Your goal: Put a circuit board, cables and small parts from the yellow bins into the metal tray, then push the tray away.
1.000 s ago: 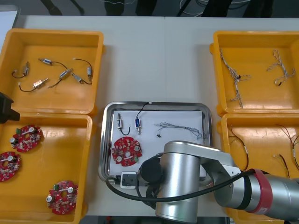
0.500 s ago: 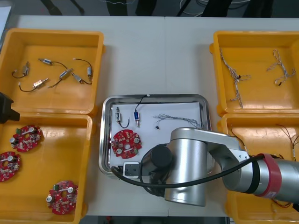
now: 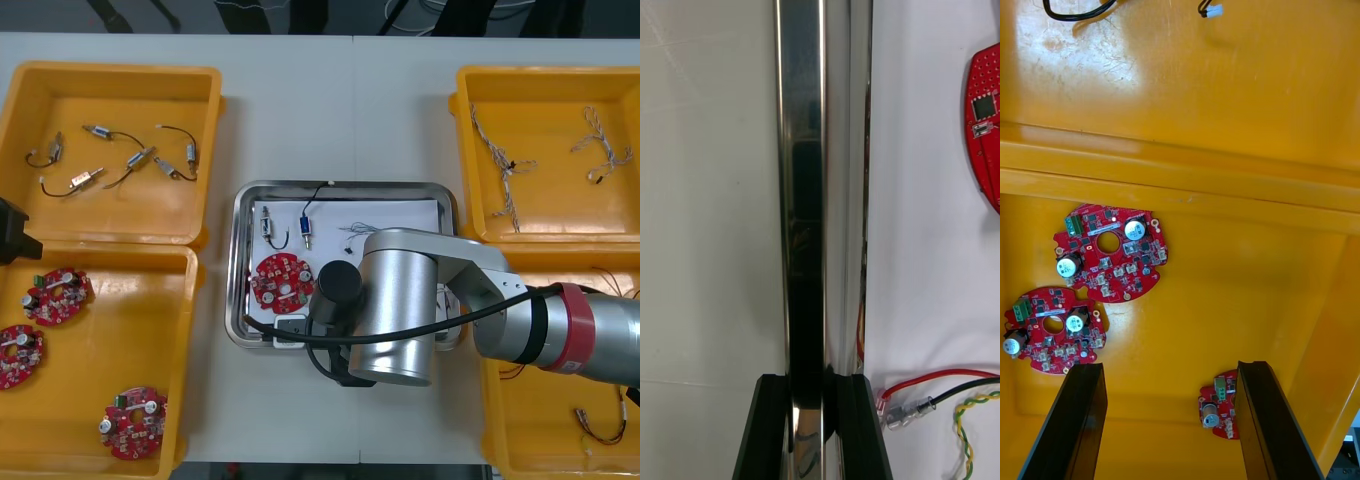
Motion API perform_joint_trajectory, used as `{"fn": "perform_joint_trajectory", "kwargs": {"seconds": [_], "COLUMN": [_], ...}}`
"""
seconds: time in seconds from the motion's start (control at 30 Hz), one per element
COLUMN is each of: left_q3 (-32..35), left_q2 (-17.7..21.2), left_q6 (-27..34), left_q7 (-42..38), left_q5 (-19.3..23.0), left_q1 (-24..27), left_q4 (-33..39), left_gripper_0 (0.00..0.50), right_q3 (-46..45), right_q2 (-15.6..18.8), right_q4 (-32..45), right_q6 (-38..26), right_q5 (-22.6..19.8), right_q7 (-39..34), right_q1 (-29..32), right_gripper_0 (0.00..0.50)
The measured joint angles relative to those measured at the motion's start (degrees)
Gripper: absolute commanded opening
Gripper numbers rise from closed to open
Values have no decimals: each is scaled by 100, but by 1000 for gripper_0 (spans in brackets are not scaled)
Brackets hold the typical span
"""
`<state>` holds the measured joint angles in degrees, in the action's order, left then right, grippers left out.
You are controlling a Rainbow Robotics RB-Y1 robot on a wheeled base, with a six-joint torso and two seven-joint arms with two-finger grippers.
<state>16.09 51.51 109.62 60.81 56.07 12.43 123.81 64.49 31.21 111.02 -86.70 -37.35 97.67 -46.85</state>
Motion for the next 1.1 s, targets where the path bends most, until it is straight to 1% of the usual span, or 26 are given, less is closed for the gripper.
{"fn": "perform_joint_trajectory", "kwargs": {"seconds": [0.3, 0.47, 0.57, 0.7, 0.8, 1.0, 1.1], "left_q3": [0, 0, 0, 0, 0, 0, 0], "left_q2": [0, 0, 0, 0, 0, 0, 0], "left_q6": [0, 0, 0, 0, 0, 0, 0], "left_q7": [0, 0, 0, 0, 0, 0, 0], "left_q5": [0, 0, 0, 0, 0, 0, -1], "left_q1": [0, -1, -1, -1, -2, -2, -2], "left_q4": [0, 0, 0, 0, 0, 0, 0], "left_gripper_0": [500, 500, 500, 500, 500, 500, 500], "right_q3": [-6, -48, -60, -68, -68, -68, -68], "right_q2": [-55, -63, -65, -68, -72, -72, -72], "right_q4": [-120, -250, -411, -706, -937, -1251, -1418], "right_q6": [0, 41, 186, 355, 430, 471, 558], "right_q5": [-11, -92, -217, -545, -743, -806, -861], "right_q7": [77, 101, 194, 418, 447, 462, 604], "right_q1": [-116, -225, -368, -636, -847, -1120, -1241], "right_gripper_0": [0, 0, 0, 0, 0, 0, 0]}}
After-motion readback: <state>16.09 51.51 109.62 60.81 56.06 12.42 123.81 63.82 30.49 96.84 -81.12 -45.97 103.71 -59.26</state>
